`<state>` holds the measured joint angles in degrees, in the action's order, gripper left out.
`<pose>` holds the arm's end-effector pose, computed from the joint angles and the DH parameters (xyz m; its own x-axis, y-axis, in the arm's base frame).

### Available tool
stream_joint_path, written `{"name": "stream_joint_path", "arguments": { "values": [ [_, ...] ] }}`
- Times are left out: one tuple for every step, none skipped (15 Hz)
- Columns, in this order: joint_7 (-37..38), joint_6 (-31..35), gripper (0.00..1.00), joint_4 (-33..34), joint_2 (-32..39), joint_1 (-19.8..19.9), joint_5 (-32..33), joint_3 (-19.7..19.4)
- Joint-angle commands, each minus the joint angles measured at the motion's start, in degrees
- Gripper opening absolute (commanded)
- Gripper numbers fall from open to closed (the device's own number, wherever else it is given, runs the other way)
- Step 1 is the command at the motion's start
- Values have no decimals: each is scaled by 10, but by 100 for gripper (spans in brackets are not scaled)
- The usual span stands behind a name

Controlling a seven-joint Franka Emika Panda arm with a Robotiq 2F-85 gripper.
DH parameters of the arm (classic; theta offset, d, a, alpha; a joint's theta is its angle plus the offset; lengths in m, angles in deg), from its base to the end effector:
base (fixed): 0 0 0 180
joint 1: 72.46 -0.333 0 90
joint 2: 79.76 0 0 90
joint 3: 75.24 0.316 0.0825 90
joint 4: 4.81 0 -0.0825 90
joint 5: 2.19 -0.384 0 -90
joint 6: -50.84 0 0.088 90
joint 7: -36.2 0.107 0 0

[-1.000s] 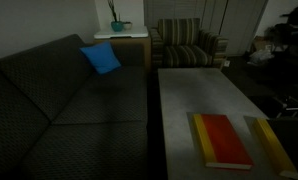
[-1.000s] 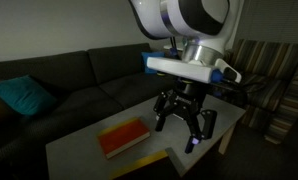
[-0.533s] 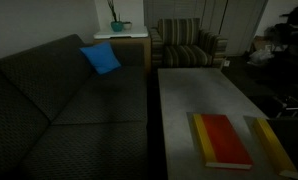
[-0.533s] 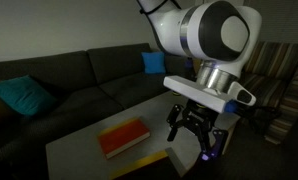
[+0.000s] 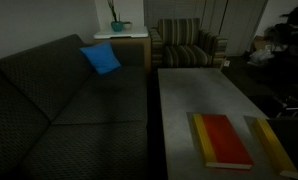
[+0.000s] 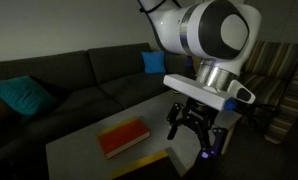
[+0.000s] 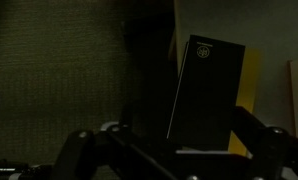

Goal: Move the black book closer to the red book

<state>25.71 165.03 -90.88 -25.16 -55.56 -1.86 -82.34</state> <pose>0.5921 -0.2562 0.0728 0.8723 -0.1858 -0.4523 -0.1972 -0.9801 0.0224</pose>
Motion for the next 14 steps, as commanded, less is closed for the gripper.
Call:
{"name": "stream_joint_path", "arguments": {
  "values": [
    [-9,9,100,-6,-2,4,2,4],
    [-16,15,100,-14,-5,6,5,2],
    [-22,23,100,-19,-6,7,10,-1],
    [-33,28,100,-25,-8,7,20,-3],
    [-44,34,100,-30,-9,9,29,-7],
    [-56,38,100,-31,-7,9,43,-11],
    [-63,38,100,-23,1,9,56,-16],
    [-57,35,100,-8,15,7,69,-24],
    [-52,33,100,7,28,11,75,-29],
    [-53,42,100,25,45,20,76,-30],
    [-49,48,100,38,57,24,77,-33],
    [-52,67,100,55,75,33,73,-31],
    [-53,85,100,73,91,42,68,-29],
    [-57,103,100,92,109,53,63,-24]
  ]
}}
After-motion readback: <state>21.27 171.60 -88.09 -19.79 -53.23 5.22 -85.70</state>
